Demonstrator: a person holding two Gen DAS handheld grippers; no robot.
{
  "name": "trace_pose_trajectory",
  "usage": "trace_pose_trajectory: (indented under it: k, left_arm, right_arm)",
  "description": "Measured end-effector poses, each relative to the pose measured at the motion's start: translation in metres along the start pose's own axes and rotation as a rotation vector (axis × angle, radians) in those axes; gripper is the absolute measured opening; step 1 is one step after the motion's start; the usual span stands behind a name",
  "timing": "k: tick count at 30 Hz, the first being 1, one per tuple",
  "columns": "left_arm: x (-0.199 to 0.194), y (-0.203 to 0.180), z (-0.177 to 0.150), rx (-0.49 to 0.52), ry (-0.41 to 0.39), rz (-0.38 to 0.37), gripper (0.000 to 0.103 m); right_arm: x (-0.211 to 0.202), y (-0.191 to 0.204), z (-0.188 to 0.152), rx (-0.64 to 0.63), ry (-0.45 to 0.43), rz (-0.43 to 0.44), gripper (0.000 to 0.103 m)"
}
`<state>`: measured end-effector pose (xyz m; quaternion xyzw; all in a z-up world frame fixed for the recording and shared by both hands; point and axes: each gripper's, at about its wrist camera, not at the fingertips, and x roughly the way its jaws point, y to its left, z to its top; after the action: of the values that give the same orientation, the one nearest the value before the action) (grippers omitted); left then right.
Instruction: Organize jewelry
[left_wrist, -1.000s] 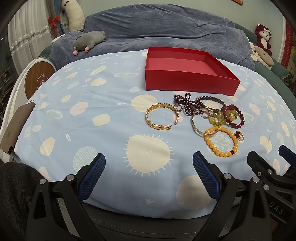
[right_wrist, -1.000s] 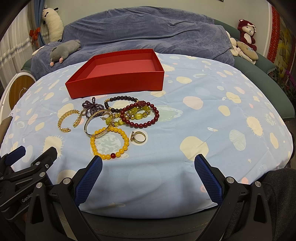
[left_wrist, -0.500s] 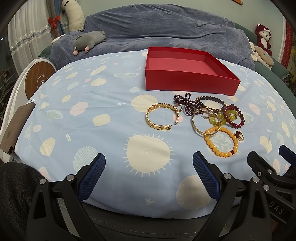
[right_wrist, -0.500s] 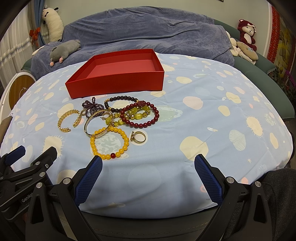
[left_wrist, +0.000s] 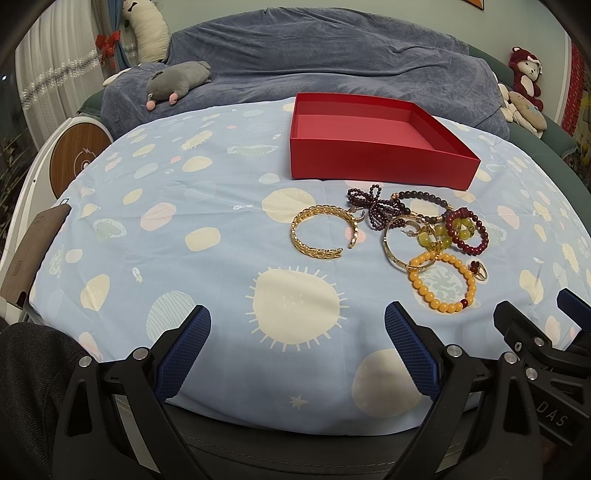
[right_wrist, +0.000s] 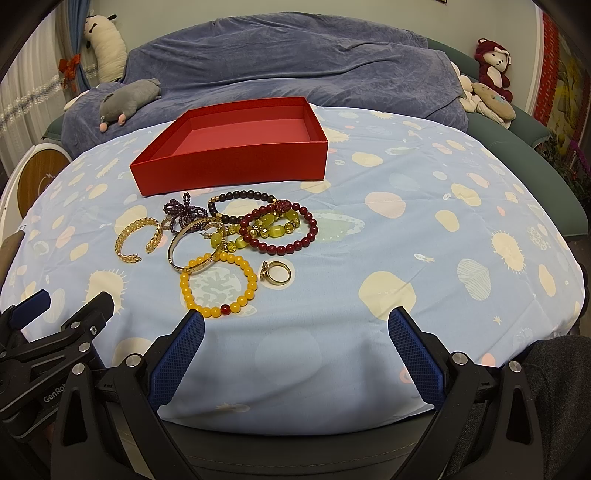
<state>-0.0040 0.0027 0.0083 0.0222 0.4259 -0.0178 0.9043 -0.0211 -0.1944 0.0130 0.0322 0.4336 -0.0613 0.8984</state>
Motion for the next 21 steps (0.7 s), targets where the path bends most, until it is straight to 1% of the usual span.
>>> trace_pose_trajectory:
  k: [5, 8, 13, 21]
  left_arm:
    - [0.0, 0.001, 0.001, 0.001, 0.001, -0.001, 0.091]
    - [-0.001, 0.003, 0.003, -0.001, 0.005, -0.015, 0.092]
    - [0.003, 0.002, 0.01, 0.038, 0.03, -0.015, 0.092]
    - [0.026, 0.013, 0.035, -0.032, 0.071, -0.038, 0.092]
  right_arm:
    - [0.0, 0.0, 0.0, 0.003, 0.002, 0.001, 0.096]
    - [0.0, -0.005, 0.004, 0.012, 0.009, 0.009, 0.096]
    - [0.001, -0.017, 0.016, 0.048, 0.034, 0.018, 0.096]
    - [0.011, -0.018, 0.035, 0.001, 0.046, 0.019, 0.096]
